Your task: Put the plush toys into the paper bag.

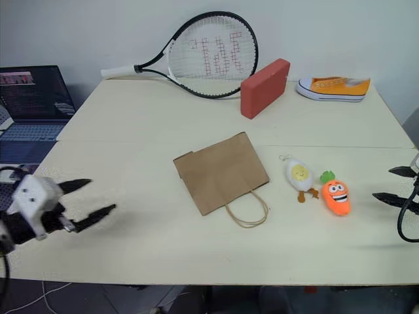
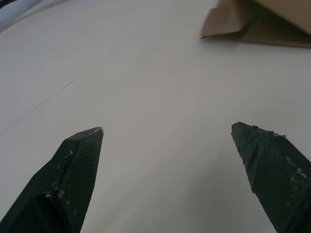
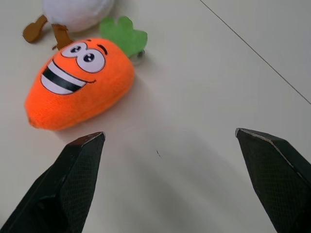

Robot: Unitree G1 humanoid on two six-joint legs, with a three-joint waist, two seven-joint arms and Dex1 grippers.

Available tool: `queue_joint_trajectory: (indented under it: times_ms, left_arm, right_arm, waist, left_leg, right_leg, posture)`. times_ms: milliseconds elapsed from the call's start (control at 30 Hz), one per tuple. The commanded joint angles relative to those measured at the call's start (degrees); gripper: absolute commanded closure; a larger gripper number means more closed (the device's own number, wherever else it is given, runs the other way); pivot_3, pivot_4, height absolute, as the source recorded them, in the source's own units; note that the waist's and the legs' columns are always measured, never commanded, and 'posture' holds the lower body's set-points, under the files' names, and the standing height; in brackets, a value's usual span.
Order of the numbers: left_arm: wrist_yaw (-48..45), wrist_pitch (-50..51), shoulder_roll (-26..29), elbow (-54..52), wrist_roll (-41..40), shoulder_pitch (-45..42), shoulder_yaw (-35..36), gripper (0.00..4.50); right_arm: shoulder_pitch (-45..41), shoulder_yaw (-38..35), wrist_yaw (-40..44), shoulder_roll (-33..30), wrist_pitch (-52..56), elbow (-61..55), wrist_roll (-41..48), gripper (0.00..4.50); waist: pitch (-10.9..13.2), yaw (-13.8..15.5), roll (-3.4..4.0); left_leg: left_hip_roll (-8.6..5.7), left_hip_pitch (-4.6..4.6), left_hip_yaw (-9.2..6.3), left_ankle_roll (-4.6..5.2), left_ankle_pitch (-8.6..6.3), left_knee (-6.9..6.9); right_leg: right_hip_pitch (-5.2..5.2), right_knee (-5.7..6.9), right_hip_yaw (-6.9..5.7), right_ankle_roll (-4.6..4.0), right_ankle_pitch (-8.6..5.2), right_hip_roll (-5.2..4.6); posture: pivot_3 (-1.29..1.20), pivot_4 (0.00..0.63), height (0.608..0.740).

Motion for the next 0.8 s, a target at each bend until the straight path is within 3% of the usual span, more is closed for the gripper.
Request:
queue_joint_trajectory:
  times_ms: [33,167,400,800]
  left_arm:
    - [-0.3,3.2,0.7,-7.2,-1.6,-4.5,-7.3,0.01]
    - [-0.6,6.8,0.0,-9.7,-1.7,-12.1,-16.1,0.01]
    - [-1.5,9.2,-7.6,-8.6,0.4,-25.9,-33.2,0.01]
    - [-1.6,2.6,-20.2,4.6,12.2,-36.3,-50.6,0.01]
  right_arm:
    - [4.8,-4.8,2.4,-1.1,4.7,-12.0,4.4,0.00]
    - [13.2,-10.2,3.6,-1.2,12.8,-28.1,8.7,0.00]
    - [23.9,-19.1,2.7,1.2,27.6,-53.0,18.1,0.00]
    - [27.4,-23.5,-1.7,3.8,34.6,-62.6,20.9,0.00]
  waist:
    - [0.0,0.2,0.00]
    - [0.0,0.2,0.00]
    - [-0.1,0.2,-0.04]
    - [-0.1,0.5,-0.13]
  left_leg:
    - [0.00,0.03,-0.03,0.00,0.00,0.00]
    - [0.03,0.09,-0.08,0.00,0.00,0.02]
    - [0.03,0.09,-0.07,0.00,0.00,0.11]
    - [0.02,-0.02,-0.08,0.00,0.00,0.26]
  right_leg:
    - [0.03,0.01,-0.02,0.12,0.08,0.01]
    - [0.09,0.05,-0.02,0.15,0.12,0.07]
    - [0.16,0.00,-0.02,0.46,0.29,0.08]
    - [0.24,-0.19,-0.01,0.44,0.28,0.10]
  posture:
    - [0.00,0.150,0.740]
    - [0.00,0.150,0.740]
    - [0.00,0.150,0.740]
    - [0.00,0.150,0.740]
